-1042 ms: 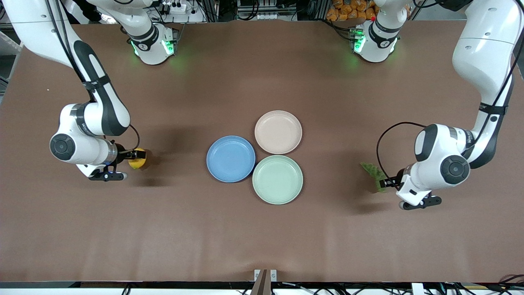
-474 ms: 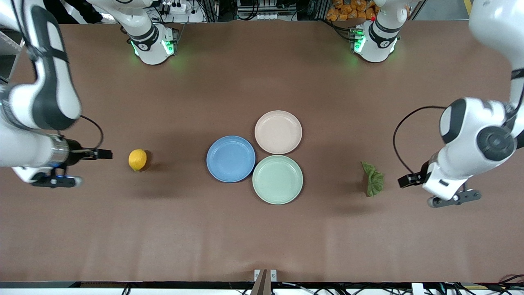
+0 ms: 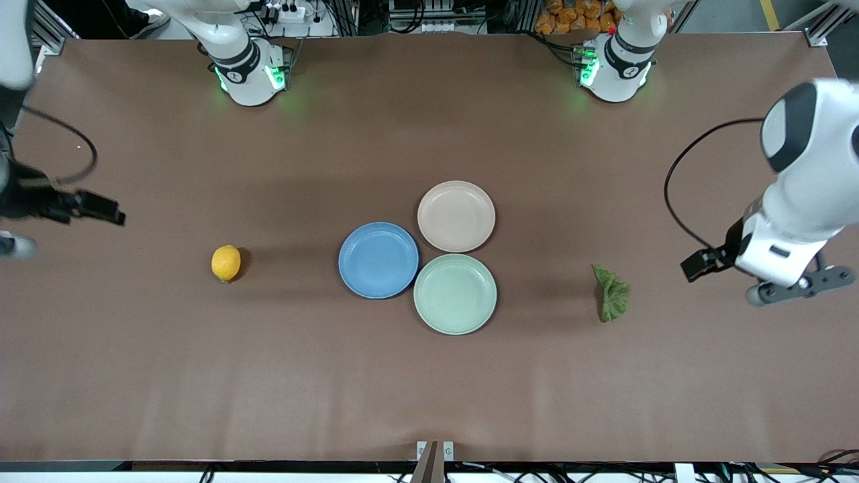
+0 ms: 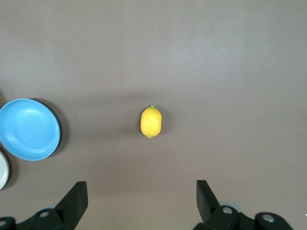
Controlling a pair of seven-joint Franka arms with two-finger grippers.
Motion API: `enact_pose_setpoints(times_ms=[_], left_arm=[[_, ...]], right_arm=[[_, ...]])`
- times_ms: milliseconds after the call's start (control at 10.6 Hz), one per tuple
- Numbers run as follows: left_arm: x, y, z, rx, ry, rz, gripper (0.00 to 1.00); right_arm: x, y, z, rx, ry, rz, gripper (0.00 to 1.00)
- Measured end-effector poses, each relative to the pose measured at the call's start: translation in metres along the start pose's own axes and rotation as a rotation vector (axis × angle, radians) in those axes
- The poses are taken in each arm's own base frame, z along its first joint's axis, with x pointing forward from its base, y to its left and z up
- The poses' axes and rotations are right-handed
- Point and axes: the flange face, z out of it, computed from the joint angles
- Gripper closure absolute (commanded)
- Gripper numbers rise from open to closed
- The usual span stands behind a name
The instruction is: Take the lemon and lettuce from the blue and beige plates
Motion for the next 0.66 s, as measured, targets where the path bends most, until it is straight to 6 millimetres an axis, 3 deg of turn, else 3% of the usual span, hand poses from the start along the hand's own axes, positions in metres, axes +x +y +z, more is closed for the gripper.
enact_pose_setpoints(times_ms=[189, 663], left_arm=[[-0.013, 0.000, -0.032, 0.001, 0.009, 0.038, 0.00], [-0.038, -0.011, -0.084, -0.034, -0.005, 0.112, 0.00]], right_arm=[[-0.009, -0.002, -0.009, -0.003, 0.006, -0.004, 0.00], [-0.007, -0.008, 0.006, -0.049, -0.022, -0.020, 0.00]])
